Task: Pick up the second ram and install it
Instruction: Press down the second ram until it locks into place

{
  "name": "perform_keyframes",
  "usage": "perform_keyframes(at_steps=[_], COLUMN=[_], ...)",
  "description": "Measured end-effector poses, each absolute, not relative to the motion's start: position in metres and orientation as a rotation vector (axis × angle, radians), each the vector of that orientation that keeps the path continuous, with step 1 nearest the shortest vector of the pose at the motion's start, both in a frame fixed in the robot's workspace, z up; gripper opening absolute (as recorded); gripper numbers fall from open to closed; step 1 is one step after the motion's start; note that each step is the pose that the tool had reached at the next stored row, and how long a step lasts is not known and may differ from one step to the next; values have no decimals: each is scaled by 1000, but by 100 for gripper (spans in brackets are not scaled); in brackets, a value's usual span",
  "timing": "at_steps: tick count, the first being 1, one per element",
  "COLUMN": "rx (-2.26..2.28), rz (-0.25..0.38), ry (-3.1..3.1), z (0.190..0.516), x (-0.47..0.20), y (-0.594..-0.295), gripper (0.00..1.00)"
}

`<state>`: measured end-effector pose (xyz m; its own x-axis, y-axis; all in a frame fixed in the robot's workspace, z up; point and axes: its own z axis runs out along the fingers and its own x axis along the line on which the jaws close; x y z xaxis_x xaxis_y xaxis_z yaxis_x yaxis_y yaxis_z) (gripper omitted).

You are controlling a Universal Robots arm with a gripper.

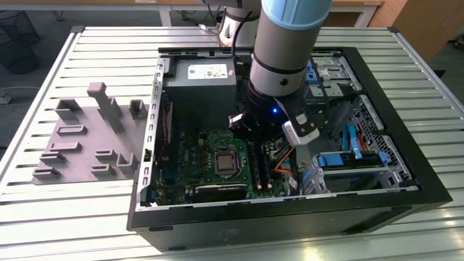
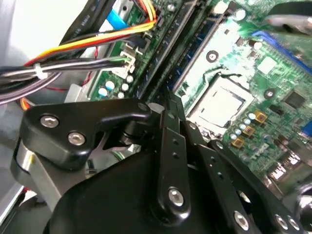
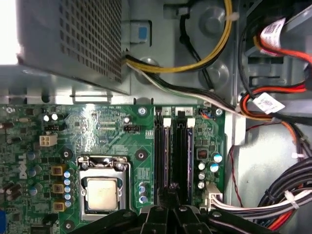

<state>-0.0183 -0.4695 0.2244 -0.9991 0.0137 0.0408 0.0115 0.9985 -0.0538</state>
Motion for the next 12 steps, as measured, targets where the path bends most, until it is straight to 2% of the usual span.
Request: perform_keyframes(at_steps=[6,12], rx=[-20,-19], rz=[85,85], ry=[-3099,-3099], z=[243,244], x=[-18,-18], y=[-470,-470], gripper=[11,11])
